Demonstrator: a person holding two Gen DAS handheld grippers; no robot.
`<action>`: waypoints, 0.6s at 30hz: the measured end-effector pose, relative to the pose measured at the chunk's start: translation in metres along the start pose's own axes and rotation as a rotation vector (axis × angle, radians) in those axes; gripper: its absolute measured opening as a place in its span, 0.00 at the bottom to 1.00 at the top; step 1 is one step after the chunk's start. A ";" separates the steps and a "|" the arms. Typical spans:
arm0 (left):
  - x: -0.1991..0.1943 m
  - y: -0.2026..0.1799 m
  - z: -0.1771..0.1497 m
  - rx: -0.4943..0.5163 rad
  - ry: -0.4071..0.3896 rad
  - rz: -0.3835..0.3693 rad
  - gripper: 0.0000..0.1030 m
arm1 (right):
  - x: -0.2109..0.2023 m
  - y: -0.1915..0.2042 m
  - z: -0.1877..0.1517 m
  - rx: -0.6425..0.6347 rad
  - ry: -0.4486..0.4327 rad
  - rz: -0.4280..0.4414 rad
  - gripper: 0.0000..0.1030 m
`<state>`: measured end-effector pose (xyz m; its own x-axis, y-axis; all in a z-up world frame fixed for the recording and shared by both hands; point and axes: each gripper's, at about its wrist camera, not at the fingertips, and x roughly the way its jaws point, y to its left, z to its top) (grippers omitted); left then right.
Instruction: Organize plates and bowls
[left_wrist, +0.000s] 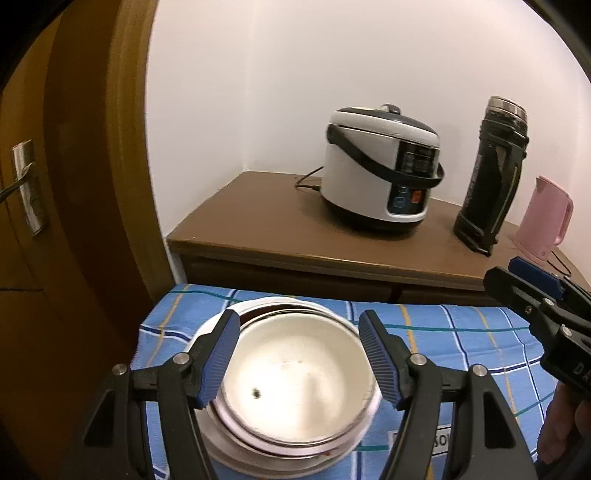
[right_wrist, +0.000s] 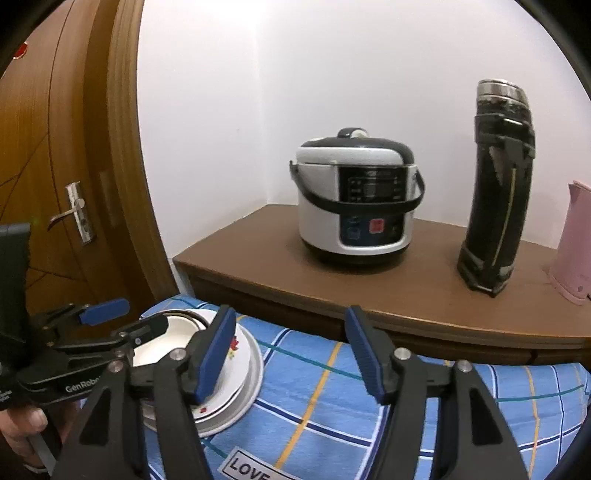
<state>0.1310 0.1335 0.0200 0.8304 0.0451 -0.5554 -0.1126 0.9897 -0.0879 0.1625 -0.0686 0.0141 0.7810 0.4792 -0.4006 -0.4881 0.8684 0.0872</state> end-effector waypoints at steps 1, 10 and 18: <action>-0.001 -0.004 0.000 0.003 -0.006 -0.003 0.67 | -0.002 -0.002 0.000 -0.001 -0.010 -0.006 0.64; -0.003 -0.039 0.003 0.040 -0.062 -0.056 0.68 | -0.021 -0.019 -0.005 0.008 -0.051 -0.054 0.72; -0.006 -0.058 0.004 0.057 -0.085 -0.078 0.68 | -0.036 -0.030 -0.008 0.026 -0.079 -0.074 0.77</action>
<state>0.1347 0.0764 0.0312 0.8787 -0.0237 -0.4767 -0.0165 0.9967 -0.0800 0.1456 -0.1136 0.0183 0.8433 0.4216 -0.3334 -0.4187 0.9042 0.0845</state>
